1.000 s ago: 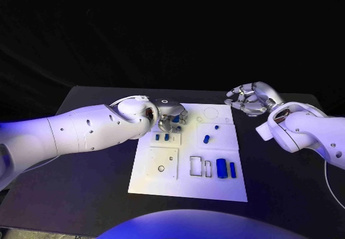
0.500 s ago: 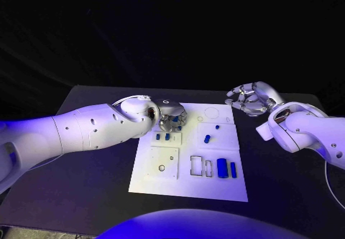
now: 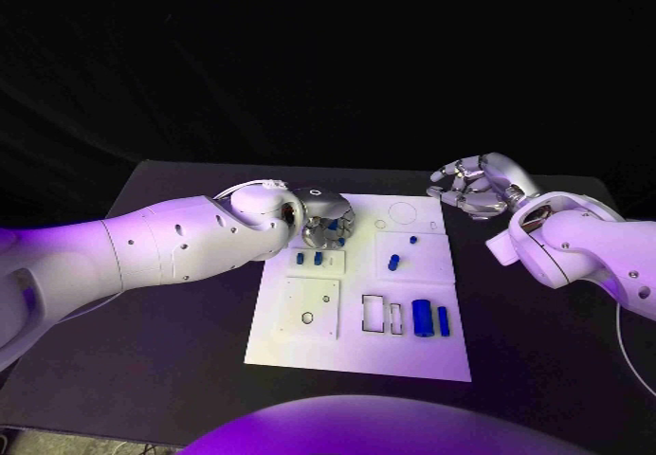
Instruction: Assemble the parts on the task board
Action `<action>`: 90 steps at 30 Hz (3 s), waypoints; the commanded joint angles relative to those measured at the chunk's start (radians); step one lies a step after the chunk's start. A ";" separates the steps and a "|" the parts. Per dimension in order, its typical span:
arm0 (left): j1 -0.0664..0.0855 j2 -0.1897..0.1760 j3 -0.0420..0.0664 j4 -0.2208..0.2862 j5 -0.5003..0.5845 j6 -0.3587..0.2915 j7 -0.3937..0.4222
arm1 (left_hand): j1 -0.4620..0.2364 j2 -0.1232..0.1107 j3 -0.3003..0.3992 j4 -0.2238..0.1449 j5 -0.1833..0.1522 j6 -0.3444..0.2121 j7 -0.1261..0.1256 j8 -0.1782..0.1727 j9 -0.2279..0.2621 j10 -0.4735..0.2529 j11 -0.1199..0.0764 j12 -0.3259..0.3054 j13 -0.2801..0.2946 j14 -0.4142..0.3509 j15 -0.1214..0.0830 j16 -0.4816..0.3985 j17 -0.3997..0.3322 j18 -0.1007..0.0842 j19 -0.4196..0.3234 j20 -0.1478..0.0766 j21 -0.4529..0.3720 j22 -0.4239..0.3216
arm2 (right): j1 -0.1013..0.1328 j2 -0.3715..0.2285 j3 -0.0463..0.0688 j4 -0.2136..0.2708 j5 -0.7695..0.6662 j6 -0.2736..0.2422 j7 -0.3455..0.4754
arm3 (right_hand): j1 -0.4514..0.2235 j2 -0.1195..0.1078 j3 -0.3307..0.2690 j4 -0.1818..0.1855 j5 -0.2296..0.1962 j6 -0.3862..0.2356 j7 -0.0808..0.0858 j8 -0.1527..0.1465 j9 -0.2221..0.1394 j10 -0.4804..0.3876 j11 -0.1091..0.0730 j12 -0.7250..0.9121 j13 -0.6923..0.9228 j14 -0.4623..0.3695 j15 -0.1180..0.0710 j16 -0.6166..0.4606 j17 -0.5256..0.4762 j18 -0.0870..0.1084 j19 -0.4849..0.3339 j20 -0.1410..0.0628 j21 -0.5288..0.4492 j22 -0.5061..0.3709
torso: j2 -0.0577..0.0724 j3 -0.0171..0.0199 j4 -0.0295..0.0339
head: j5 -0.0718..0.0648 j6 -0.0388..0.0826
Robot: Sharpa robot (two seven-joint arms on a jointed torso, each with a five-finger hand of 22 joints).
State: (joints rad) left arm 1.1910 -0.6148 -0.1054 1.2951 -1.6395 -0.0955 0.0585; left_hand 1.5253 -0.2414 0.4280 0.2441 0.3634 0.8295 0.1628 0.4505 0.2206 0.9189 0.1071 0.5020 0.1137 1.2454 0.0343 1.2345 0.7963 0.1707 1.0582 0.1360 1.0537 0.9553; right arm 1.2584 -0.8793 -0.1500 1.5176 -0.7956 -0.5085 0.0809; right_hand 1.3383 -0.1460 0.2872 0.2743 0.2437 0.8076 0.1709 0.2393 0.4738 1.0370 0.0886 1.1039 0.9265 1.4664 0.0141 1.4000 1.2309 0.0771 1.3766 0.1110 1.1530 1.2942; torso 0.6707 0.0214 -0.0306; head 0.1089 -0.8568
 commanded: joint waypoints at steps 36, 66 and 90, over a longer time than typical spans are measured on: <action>-0.010 -0.021 0.017 0.037 0.060 -0.068 0.063 | 0.015 0.037 0.060 -0.085 -0.033 0.128 -0.015 -0.043 0.004 0.168 -0.028 -0.089 -0.016 0.137 -0.027 0.124 0.174 -0.044 0.103 -0.029 0.138 0.144 | -0.001 0.002 0.000 -0.003 -0.015 0.012 0.004 | 0.008 -0.002 0.004 0.003 0.003 -0.007 0.002 0.004 -0.001 -0.001 -0.002 -0.004 0.000 0.013 -0.006 -0.006 -0.001 0.016 -0.004 -0.001 -0.005 -0.002 | -0.001 -0.0011 -0.0003 | 0.000 0.003; -0.011 -0.175 0.048 0.097 0.145 0.035 0.041 | -0.001 0.029 0.061 -0.089 -0.033 0.136 -0.015 -0.052 0.006 0.180 -0.027 -0.108 -0.017 0.132 -0.026 0.117 0.155 -0.041 0.096 -0.027 0.133 0.138 | -0.002 -0.003 0.000 -0.004 -0.018 0.009 0.003 | 0.006 -0.002 0.003 0.004 0.003 -0.007 0.002 0.005 -0.001 0.002 -0.002 -0.003 -0.001 0.013 -0.007 -0.008 -0.003 0.017 -0.004 -0.001 -0.009 -0.004 | 0.000 -0.0014 0.0009 | 0.004 0.008; -0.012 -0.169 0.048 0.089 0.120 0.040 0.016 | -0.004 0.028 0.062 -0.092 -0.034 0.140 -0.015 -0.056 0.006 0.186 -0.027 -0.115 -0.016 0.130 -0.026 0.115 0.151 -0.041 0.096 -0.028 0.133 0.140 | -0.003 -0.002 0.000 -0.004 -0.025 0.009 0.002 | 0.006 -0.003 0.003 0.004 0.003 -0.008 0.002 0.006 -0.001 0.002 -0.002 -0.004 -0.003 0.013 -0.007 -0.010 -0.005 0.017 -0.004 -0.001 -0.012 -0.006 | -0.001 0.0000 0.0003 | 0.008 0.003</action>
State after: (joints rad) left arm 1.1789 -0.7874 -0.0580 1.3843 -1.5025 -0.0673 0.0861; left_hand 1.5331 -0.2125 0.4913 0.1583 0.3365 0.9616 0.1482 0.4002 0.2261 1.0976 0.0787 0.3939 0.0970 1.3774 0.0058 1.3534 0.9478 0.1466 1.1579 0.1073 1.1901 1.0941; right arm 1.2558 -0.8821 -0.1500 1.5127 -0.8081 -0.5073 0.0794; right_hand 1.3383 -0.1461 0.2872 0.2743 0.2436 0.8076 0.1708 0.2393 0.4740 1.0399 0.0914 1.1039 0.9239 1.4664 0.0141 1.3940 1.2271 0.0770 1.3766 0.1110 1.1471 1.2889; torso 0.6700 0.0214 -0.0307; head 0.1172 -0.8539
